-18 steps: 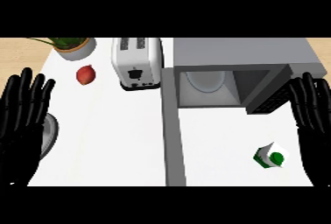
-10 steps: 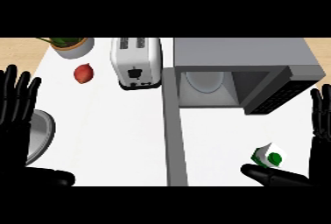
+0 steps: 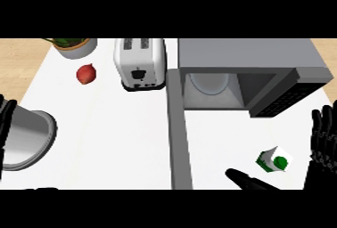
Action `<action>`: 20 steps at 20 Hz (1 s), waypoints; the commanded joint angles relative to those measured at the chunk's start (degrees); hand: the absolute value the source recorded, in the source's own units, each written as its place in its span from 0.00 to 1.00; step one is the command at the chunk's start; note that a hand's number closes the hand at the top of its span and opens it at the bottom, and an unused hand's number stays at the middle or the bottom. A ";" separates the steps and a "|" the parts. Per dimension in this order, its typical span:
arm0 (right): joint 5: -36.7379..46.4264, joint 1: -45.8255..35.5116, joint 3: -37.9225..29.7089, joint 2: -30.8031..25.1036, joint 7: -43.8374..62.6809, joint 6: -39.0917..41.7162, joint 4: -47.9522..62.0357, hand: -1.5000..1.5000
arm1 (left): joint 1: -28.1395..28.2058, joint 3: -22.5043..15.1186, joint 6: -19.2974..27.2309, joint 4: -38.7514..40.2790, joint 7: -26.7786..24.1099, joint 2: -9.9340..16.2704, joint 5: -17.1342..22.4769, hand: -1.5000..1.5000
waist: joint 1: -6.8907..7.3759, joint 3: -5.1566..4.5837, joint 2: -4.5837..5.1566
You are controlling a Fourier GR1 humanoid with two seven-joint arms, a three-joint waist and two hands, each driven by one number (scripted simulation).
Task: Pick up the milk, place it into the microwave and close the microwave
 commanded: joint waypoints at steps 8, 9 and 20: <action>3.47 4.17 2.69 0.10 0.31 -8.89 5.31 0.00 | 11.73 3.80 -7.18 -7.77 -2.27 -2.04 4.82 0.00 | 0.07 0.03 0.08; 2.97 8.48 6.31 0.10 -2.78 -11.09 3.89 0.00 | 9.90 7.76 -6.63 -8.56 2.51 0.75 10.02 0.00 | -0.08 0.04 0.03; -10.23 10.07 -3.27 -0.35 -13.85 -9.70 14.26 0.00 | 12.52 15.09 -12.54 -7.15 0.80 0.49 14.74 0.00 | -0.08 0.04 0.07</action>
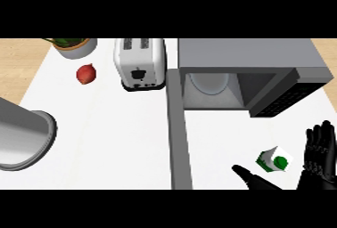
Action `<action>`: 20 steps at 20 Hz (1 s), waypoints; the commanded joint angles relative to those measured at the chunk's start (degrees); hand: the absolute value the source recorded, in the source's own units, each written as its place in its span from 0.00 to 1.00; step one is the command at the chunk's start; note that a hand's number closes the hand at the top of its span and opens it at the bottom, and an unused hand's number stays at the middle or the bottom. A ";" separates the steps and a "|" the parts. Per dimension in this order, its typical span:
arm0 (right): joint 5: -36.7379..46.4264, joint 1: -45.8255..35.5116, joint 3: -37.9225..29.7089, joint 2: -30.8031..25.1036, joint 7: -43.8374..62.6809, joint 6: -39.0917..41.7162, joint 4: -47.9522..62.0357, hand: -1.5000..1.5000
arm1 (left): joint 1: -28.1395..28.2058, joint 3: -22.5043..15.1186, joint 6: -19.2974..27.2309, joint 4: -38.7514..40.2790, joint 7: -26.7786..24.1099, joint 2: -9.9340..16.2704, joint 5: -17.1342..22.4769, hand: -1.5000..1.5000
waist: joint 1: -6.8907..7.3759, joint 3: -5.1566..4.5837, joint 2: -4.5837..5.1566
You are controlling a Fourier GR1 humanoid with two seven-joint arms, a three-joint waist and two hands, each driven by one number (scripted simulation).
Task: Pick up the milk, place it into the microwave and close the microwave
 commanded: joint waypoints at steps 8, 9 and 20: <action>-13.44 1.48 -9.26 1.91 -18.50 -1.06 18.01 0.00 | 4.40 4.78 -4.46 -3.48 1.39 -2.01 5.08 0.00 | 0.07 0.03 0.00; -15.42 5.50 -10.89 0.15 -18.37 1.44 13.44 0.00 | 3.61 6.48 -5.92 -0.24 0.37 -0.93 5.64 0.00 | -0.17 0.00 -0.03; -23.21 0.04 -19.19 0.76 -32.58 7.76 33.52 0.00 | 0.25 10.97 -9.49 4.71 -0.10 -0.31 7.74 0.00 | -0.03 -0.01 0.05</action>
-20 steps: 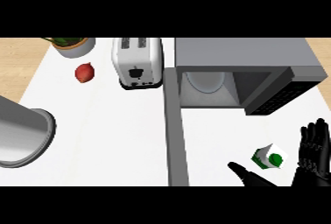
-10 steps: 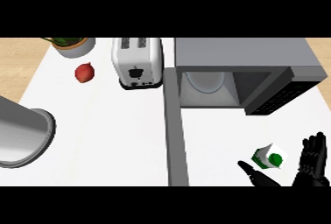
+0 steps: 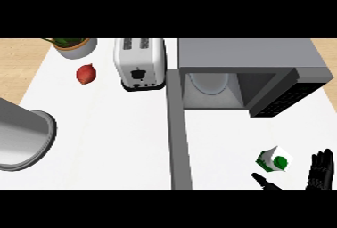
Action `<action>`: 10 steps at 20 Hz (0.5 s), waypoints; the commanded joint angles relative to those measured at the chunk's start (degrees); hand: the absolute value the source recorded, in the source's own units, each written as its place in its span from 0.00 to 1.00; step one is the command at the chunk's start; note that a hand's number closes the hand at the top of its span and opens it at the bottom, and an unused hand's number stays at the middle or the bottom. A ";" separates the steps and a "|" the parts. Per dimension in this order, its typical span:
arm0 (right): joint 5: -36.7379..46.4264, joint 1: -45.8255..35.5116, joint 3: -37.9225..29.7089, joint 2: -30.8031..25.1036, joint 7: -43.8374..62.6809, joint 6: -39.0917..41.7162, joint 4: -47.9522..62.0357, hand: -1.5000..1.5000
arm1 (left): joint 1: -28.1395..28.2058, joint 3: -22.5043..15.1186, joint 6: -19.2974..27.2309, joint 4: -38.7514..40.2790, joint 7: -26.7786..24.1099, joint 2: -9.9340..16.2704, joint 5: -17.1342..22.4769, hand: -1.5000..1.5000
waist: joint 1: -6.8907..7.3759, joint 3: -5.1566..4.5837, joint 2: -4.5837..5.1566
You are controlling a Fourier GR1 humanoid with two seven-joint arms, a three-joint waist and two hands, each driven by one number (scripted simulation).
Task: Pick up the milk, place it into the microwave and close the microwave
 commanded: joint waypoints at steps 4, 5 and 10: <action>-4.83 -3.13 -4.27 0.00 -10.10 5.67 13.82 0.00 | 1.32 1.26 -0.60 -3.42 1.80 -2.80 -1.01 0.00 | 0.14 0.00 0.02; -5.16 -5.01 -5.49 -0.82 -12.59 6.67 16.66 0.00 | -1.30 -1.46 0.32 -3.92 2.26 -3.30 -3.41 0.00 | 0.00 0.01 0.06; -3.23 -6.22 -5.62 -0.42 -14.78 5.62 21.54 0.00 | 0.78 5.63 -3.09 -2.87 3.19 -0.72 5.02 0.00 | 0.27 -0.02 0.00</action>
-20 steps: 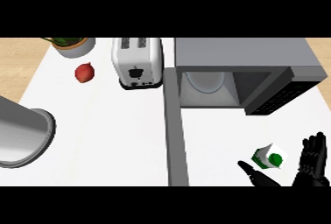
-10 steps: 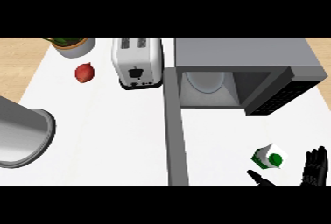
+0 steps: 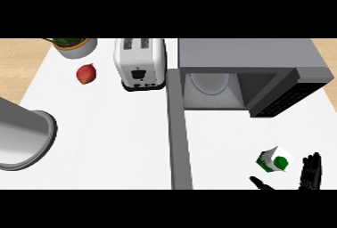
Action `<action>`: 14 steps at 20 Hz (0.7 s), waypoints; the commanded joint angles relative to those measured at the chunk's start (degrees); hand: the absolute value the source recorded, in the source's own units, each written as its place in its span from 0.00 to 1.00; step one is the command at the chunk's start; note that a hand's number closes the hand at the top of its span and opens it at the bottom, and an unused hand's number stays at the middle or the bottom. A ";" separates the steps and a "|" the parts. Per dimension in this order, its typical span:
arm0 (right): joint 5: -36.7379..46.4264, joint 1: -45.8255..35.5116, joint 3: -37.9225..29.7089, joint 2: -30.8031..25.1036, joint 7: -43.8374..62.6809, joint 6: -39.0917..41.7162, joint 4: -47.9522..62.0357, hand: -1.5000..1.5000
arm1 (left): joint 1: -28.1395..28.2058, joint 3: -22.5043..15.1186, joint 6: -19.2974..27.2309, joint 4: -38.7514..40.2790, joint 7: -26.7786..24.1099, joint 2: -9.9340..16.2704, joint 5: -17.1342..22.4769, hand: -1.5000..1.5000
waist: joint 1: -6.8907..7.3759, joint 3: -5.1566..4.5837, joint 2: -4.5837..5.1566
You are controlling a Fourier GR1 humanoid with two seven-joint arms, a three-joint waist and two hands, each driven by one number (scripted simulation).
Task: Pick up the milk, place it into the microwave and close the microwave
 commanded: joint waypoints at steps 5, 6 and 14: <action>-1.34 -8.13 -5.21 -2.69 -6.77 1.49 15.03 0.00 | 1.13 0.48 -1.29 -2.89 2.19 -2.12 1.75 0.00 | 0.05 0.00 0.02; -1.39 -9.44 -5.76 -1.33 -10.37 0.81 18.86 0.00 | 1.77 1.61 -2.11 -3.03 1.58 -2.04 1.62 0.00 | 0.12 0.01 0.02; -1.98 -18.75 -8.83 -5.25 -17.30 4.55 34.96 1.00 | 0.17 3.67 -6.31 3.14 -1.35 -2.24 1.58 0.00 | 0.26 0.02 0.06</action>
